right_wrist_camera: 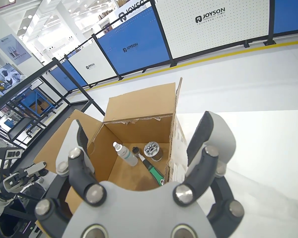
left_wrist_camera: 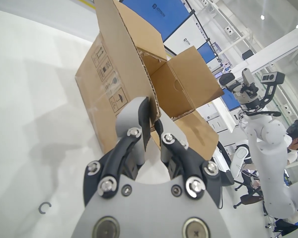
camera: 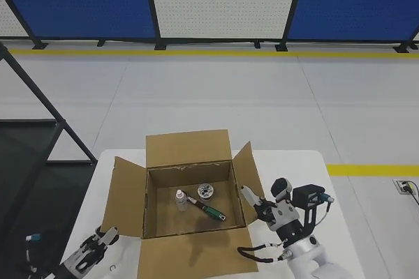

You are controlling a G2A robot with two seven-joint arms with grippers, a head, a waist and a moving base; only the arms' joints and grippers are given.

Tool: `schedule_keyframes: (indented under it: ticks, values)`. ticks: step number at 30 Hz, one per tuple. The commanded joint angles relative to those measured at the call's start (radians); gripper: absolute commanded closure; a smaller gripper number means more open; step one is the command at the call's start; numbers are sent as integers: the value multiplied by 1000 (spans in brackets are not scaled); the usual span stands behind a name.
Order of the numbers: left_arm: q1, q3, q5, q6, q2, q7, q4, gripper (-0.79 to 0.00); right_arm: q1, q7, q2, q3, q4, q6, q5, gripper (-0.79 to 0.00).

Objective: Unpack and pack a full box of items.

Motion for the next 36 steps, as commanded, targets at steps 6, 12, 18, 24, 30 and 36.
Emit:
schedule_keyframes:
  ticks: [6,12,18,24,30,36]
  values:
    - [-4,-22,-6,-4,8,-8,17,0,44,180,12,37,26,-49,115,-785]
    - [-27,-40,8,10,16,-6,31,0,48,210,21,43,28,-88,163,-785]
    - [-46,-47,20,21,23,-7,29,0,42,261,32,43,16,-152,204,-785]
    - [-43,-45,19,25,28,-10,19,-785,43,292,43,44,18,-182,230,-785]
    - [9,-68,-43,-9,28,15,-1,-785,79,329,49,11,50,-196,263,-785]
    - [90,-127,-198,-67,25,56,-37,-785,159,341,49,-69,103,-181,259,-785]
